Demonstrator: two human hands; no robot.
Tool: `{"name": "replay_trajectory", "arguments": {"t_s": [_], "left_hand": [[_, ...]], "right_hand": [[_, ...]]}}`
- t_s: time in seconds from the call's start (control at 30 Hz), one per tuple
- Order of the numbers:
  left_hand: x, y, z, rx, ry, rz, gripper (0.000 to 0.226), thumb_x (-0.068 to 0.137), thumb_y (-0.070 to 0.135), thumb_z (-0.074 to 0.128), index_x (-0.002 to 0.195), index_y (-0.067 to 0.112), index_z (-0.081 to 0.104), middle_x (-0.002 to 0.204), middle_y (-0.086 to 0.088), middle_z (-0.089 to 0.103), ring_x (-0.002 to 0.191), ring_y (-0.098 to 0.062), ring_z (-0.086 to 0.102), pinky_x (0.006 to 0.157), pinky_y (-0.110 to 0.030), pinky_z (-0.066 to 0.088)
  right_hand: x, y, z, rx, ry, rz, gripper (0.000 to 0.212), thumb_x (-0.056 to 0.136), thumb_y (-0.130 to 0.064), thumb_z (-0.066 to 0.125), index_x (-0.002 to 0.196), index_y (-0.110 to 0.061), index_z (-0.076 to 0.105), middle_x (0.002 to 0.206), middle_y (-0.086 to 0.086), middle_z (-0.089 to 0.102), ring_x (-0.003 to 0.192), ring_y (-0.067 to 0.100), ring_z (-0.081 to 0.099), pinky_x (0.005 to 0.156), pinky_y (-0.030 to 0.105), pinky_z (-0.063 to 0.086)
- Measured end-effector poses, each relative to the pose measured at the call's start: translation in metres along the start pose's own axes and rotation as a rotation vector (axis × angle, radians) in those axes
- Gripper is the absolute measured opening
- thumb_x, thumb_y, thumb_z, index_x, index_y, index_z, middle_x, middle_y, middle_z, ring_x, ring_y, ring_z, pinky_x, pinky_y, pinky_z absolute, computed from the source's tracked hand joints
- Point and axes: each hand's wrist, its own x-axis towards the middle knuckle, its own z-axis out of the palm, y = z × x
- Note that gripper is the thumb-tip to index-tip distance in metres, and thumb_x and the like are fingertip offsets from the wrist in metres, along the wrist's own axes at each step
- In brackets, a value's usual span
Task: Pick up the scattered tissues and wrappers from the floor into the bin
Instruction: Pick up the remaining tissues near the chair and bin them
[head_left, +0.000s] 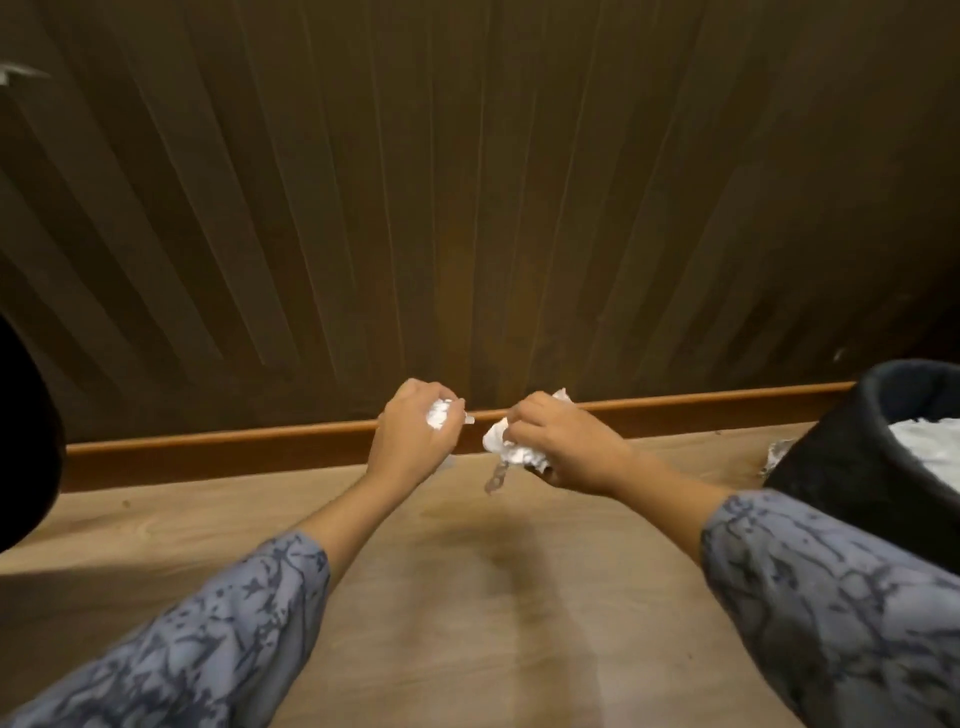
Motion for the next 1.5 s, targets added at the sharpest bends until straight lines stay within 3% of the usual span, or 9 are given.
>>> {"name": "replay_trajectory", "arguments": {"t_s": [0.17, 0.5, 0.7, 0.83, 0.9, 1.03, 1.17, 1.27, 1.5], "left_hand": [[0.029, 0.08, 0.004, -0.183, -0.056, 0.01, 0.015, 0.088, 0.036, 0.061, 0.093, 0.023, 0.067, 0.098, 0.003, 0.063, 0.092, -0.011, 0.057, 0.069, -0.02, 0.042], [0.034, 0.264, 0.107, -0.53, -0.136, 0.004, 0.015, 0.087, 0.038, 0.064, 0.092, 0.024, 0.065, 0.093, 0.008, 0.065, 0.093, -0.014, 0.06, 0.075, -0.03, 0.053], [0.016, 0.37, 0.209, -0.742, -0.197, -0.025, 0.013, 0.088, 0.036, 0.063, 0.093, 0.024, 0.063, 0.099, 0.0, 0.063, 0.092, -0.012, 0.059, 0.075, -0.021, 0.05], [-0.008, 0.412, 0.271, -0.752, -0.268, -0.025, 0.029, 0.09, 0.047, 0.056, 0.103, 0.022, 0.06, 0.117, -0.001, 0.052, 0.095, -0.003, 0.052, 0.079, -0.015, 0.041], [-0.018, 0.417, 0.301, -0.61, -0.402, 0.0, 0.037, 0.093, 0.047, 0.051, 0.118, 0.021, 0.054, 0.127, -0.003, 0.045, 0.113, -0.012, 0.048, 0.1, -0.031, 0.04], [-0.022, 0.394, 0.338, -0.045, -0.662, 0.246, 0.055, 0.092, 0.029, 0.047, 0.144, 0.017, 0.032, 0.155, -0.01, 0.026, 0.146, -0.035, 0.008, 0.117, -0.057, 0.003], [-0.013, 0.371, 0.318, -0.264, -0.596, 0.361, 0.045, 0.096, 0.03, 0.048, 0.137, 0.013, 0.042, 0.142, -0.009, 0.045, 0.133, -0.022, 0.038, 0.114, -0.038, 0.027], [0.002, 0.35, 0.288, -0.389, -0.404, 0.326, 0.027, 0.098, 0.035, 0.046, 0.118, 0.022, 0.057, 0.119, 0.004, 0.057, 0.108, -0.007, 0.053, 0.095, -0.026, 0.046], [0.05, 0.229, 0.236, -0.236, -0.257, 0.156, 0.012, 0.093, 0.021, 0.057, 0.1, 0.022, 0.067, 0.101, 0.005, 0.062, 0.087, -0.001, 0.056, 0.069, -0.004, 0.041]], "right_hand": [[-0.027, 0.046, -0.087, -0.142, 0.067, 0.054, 0.047, 0.061, -0.008, 0.087, 0.102, -0.01, 0.065, 0.129, 0.019, 0.056, 0.112, 0.034, 0.058, 0.086, 0.043, 0.056], [-0.178, 0.109, -0.165, -0.088, 0.466, 0.353, 0.031, 0.077, -0.02, 0.074, 0.104, -0.006, 0.066, 0.114, 0.014, 0.062, 0.105, 0.027, 0.06, 0.086, 0.035, 0.053], [-0.294, 0.145, -0.179, -0.049, 0.641, 0.713, 0.024, 0.078, -0.01, 0.076, 0.099, -0.004, 0.065, 0.106, 0.01, 0.059, 0.097, 0.02, 0.056, 0.083, 0.022, 0.047], [-0.349, 0.162, -0.16, -0.037, 0.561, 0.996, 0.028, 0.089, -0.038, 0.057, 0.098, -0.012, 0.06, 0.102, 0.005, 0.056, 0.097, 0.02, 0.049, 0.082, 0.027, 0.039], [-0.367, 0.169, -0.145, -0.061, 0.376, 1.147, 0.039, 0.086, -0.046, 0.044, 0.108, -0.018, 0.058, 0.113, 0.005, 0.054, 0.112, 0.026, 0.046, 0.096, 0.04, 0.036], [-0.377, 0.171, -0.129, 0.079, 0.209, 1.407, 0.038, 0.094, -0.039, 0.042, 0.129, -0.024, 0.046, 0.149, 0.008, 0.035, 0.145, 0.028, 0.007, 0.115, 0.055, -0.009], [-0.357, 0.169, -0.132, 0.142, 0.46, 1.323, 0.057, 0.082, -0.055, 0.028, 0.126, -0.024, 0.047, 0.149, 0.007, 0.036, 0.147, 0.027, 0.004, 0.113, 0.056, -0.018], [-0.325, 0.163, -0.135, -0.132, 0.402, 1.292, 0.06, 0.088, -0.068, 0.03, 0.128, -0.025, 0.045, 0.149, 0.008, 0.038, 0.147, 0.034, 0.003, 0.107, 0.06, -0.021], [-0.242, 0.142, -0.133, -0.466, 0.453, 1.078, 0.033, 0.083, -0.029, 0.063, 0.115, -0.023, 0.06, 0.148, 0.014, 0.04, 0.146, 0.042, 0.005, 0.107, 0.068, -0.012]]}}
